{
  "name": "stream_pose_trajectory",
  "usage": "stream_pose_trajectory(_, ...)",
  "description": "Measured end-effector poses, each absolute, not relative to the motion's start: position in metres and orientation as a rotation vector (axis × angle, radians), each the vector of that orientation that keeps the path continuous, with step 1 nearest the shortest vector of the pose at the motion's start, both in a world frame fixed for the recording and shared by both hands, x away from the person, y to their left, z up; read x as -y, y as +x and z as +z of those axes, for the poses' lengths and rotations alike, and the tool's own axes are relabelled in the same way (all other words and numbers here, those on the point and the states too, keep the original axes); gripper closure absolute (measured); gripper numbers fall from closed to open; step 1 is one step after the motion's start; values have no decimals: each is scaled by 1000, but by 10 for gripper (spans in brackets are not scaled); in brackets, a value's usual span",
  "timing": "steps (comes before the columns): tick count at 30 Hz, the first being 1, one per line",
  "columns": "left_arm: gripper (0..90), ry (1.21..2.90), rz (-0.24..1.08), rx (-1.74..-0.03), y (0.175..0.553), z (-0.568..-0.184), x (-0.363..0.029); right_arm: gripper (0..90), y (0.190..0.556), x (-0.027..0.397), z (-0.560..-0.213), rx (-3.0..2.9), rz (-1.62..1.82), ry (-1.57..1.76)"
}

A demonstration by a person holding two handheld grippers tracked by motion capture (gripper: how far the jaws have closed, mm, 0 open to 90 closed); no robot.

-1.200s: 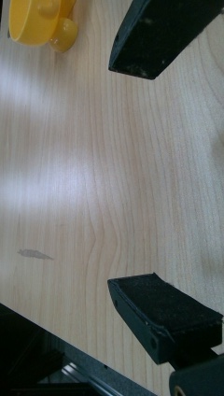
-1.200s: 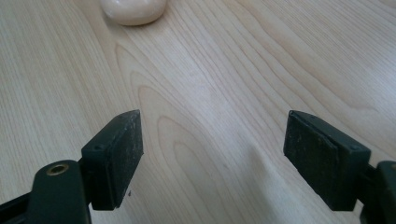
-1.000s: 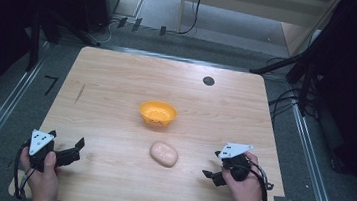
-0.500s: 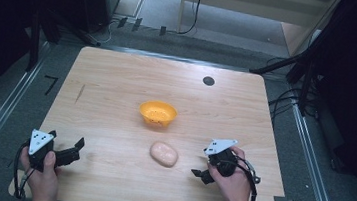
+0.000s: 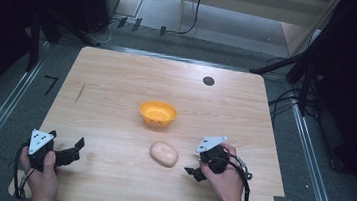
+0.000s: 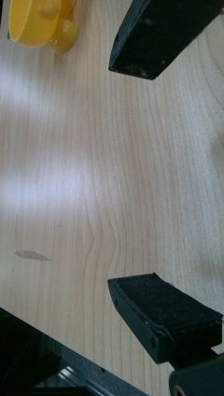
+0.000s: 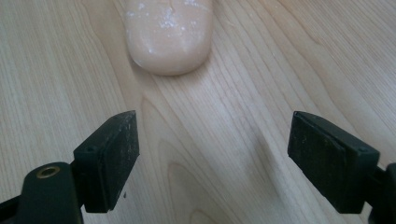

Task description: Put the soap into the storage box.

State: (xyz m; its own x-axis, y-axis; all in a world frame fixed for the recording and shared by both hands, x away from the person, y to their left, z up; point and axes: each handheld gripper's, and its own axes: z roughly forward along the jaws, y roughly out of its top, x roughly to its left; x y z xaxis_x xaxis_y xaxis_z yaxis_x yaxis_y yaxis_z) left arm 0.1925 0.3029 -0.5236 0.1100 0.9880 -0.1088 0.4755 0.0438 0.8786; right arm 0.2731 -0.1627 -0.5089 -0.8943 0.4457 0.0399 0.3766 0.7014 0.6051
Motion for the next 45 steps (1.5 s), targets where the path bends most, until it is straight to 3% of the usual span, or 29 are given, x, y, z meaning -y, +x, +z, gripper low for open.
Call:
stream_pose_trajectory(12,8,1561,773,-1484,193,-524,-303,182,276,147,-508,-2811,958,665)
stream_pose_trajectory(14,64,1560,783,-1492,193,-523,-302,182,277,144,-508,-2815,957,658)
stream_pose_trajectory(24,64,1560,786,-1495,193,-524,-302,183,280,129,-506,-2832,969,639)
stream_pose_trajectory(45,0,1574,769,-1506,195,-524,-302,188,286,103,-504,-2858,966,650)
